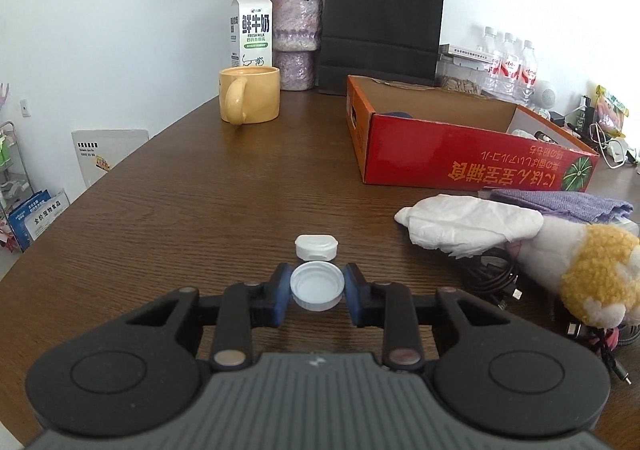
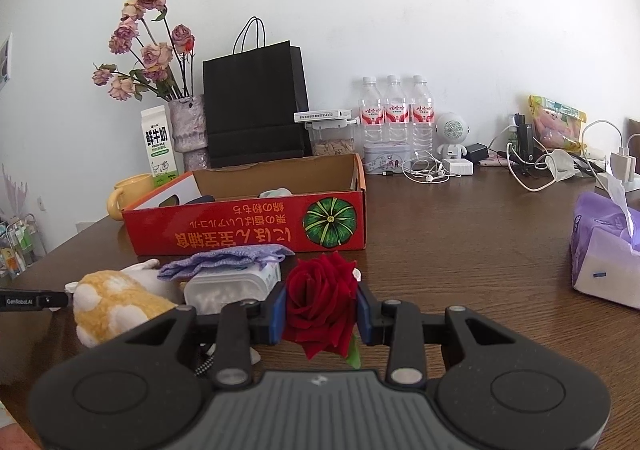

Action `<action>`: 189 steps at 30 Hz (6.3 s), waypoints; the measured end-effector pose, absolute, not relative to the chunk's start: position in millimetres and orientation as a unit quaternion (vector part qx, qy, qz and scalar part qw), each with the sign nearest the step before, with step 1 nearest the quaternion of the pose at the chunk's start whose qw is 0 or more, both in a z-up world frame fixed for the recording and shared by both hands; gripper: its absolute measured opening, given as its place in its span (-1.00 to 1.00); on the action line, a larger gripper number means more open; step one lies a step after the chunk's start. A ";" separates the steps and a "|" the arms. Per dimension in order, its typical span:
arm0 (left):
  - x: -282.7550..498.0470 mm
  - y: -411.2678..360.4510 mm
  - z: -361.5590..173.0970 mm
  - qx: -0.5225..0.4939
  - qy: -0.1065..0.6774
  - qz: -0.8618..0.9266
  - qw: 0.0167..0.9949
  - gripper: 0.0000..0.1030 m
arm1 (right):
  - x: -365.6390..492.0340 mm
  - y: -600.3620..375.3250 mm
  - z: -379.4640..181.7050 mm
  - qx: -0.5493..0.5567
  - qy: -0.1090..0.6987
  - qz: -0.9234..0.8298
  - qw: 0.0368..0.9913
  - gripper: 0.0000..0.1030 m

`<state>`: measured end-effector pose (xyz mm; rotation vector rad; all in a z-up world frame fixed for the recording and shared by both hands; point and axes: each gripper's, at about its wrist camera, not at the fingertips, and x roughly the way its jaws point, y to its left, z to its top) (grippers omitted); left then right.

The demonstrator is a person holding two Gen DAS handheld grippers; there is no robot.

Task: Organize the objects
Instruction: 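Carry the rose toward the red box with the right tool while the left tool carries the cap there, then lower the rose into the red box and open the right tool while the left tool releases the cap, then withdraw both open tools from the red box back over the table, then grasp the yellow-and-white plush sheep with the right tool while the left tool approaches the last small cap, then lift the plush sheep with the right tool while the left tool grasps the small white cap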

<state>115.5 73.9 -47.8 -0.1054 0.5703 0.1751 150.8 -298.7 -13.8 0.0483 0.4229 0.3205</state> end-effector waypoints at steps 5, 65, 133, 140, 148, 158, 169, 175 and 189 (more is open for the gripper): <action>111.2 73.3 -33.9 -0.053 0.260 0.092 0.960 -0.44 | 151.4 -298.5 -10.3 0.023 0.203 0.162 0.965 -0.35; 329.4 -13.8 11.8 -0.032 0.204 0.042 0.978 0.79 | 355.7 -220.1 9.4 -0.001 0.188 0.201 0.961 0.33; 81.0 53.3 4.7 -0.038 0.205 0.079 0.975 1.00 | 129.1 -251.2 18.7 -0.020 0.194 0.215 0.957 1.00; 71.4 61.3 1.6 -0.046 0.211 0.081 0.973 1.00 | 115.3 -234.8 15.9 -0.002 0.220 0.223 0.950 1.00; 69.7 67.4 -6.0 -0.059 0.217 0.065 0.972 1.00 | 122.0 -195.3 22.6 0.034 0.260 0.216 0.941 1.00; 69.6 94.9 -23.4 -0.097 0.228 0.064 0.967 1.00 | 149.8 -172.9 9.5 0.058 0.312 0.162 0.934 1.00; 70.4 106.3 -34.6 -0.116 0.238 0.065 0.962 1.00 | 162.2 -160.8 -4.9 0.067 0.335 0.158 0.926 1.00; 69.9 107.6 -35.6 -0.117 0.241 0.067 0.961 1.00 | 164.3 -153.8 -6.9 0.054 0.334 0.159 0.927 1.00; 75.3 101.3 -32.1 -0.101 0.249 0.071 0.960 1.00 | 157.9 -162.5 -6.2 0.047 0.309 0.199 0.929 0.74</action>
